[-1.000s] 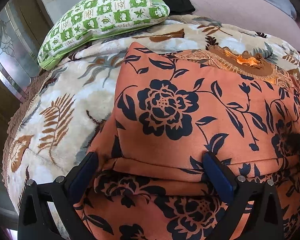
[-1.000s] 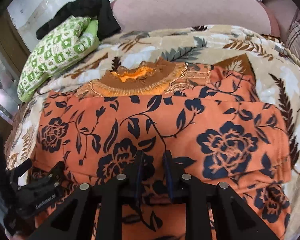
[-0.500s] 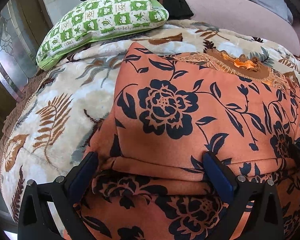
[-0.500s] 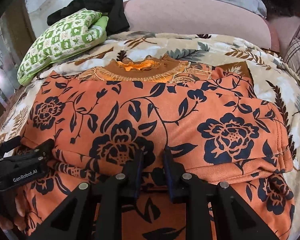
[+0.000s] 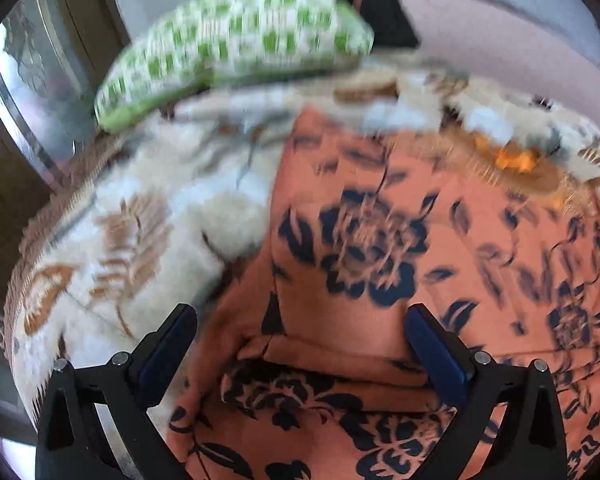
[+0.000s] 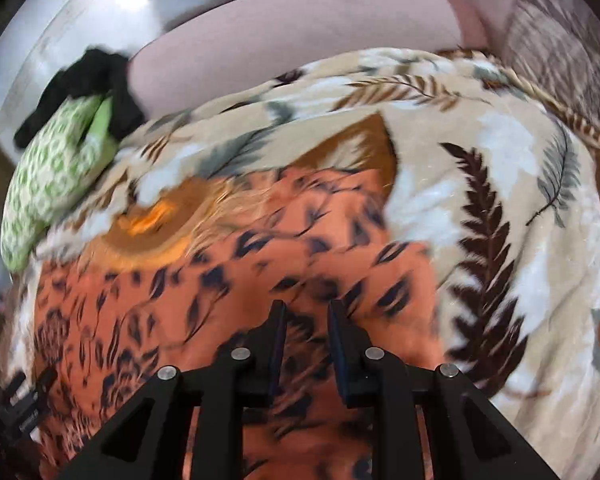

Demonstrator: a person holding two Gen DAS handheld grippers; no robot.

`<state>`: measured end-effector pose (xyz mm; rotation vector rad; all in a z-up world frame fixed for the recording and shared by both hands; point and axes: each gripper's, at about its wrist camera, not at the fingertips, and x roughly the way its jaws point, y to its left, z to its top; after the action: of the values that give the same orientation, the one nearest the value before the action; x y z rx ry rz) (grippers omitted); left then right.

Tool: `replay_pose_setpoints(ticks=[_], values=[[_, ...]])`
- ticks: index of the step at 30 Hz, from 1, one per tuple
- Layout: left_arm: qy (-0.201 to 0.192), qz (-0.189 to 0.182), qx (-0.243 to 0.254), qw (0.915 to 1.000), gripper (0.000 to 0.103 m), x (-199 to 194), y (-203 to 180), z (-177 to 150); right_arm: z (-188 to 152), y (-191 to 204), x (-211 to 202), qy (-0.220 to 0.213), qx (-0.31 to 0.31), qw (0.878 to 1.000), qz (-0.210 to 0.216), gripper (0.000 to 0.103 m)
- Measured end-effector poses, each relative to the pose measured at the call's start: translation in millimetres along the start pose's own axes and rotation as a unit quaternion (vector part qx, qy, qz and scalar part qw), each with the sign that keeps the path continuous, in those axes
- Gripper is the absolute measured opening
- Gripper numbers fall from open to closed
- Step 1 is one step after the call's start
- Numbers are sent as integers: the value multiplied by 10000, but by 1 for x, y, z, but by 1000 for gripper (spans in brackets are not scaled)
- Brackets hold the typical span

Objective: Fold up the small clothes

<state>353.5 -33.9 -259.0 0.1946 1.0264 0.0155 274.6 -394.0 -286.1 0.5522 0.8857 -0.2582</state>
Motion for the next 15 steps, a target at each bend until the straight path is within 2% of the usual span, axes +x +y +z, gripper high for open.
replay_pose_setpoints(ticks=[2,5,8,9,11,13,15], values=[[116,-196,-218,9995,103,8,5,-2,8,-10,12,168,51,9997,159,24],[279,-475,-456,9974,103,13,14,1,18,-18,26,119,130,9994,296,24],[353,-582,-628,9957,103,15,20,1,28,-20,35,96,86,9993,365,24],[317,-528,-673,9958,103,13,22,2,32,-21,35,137,116,9990,408,24],[149,-196,-677,9974,103,7,25,3,36,-24,31,221,161,9983,509,24],[18,142,-663,9977,103,2,29,3,36,-28,15,102,162,9981,586,24],[71,126,-711,9974,103,4,32,3,29,-36,-11,-156,185,9969,754,24]])
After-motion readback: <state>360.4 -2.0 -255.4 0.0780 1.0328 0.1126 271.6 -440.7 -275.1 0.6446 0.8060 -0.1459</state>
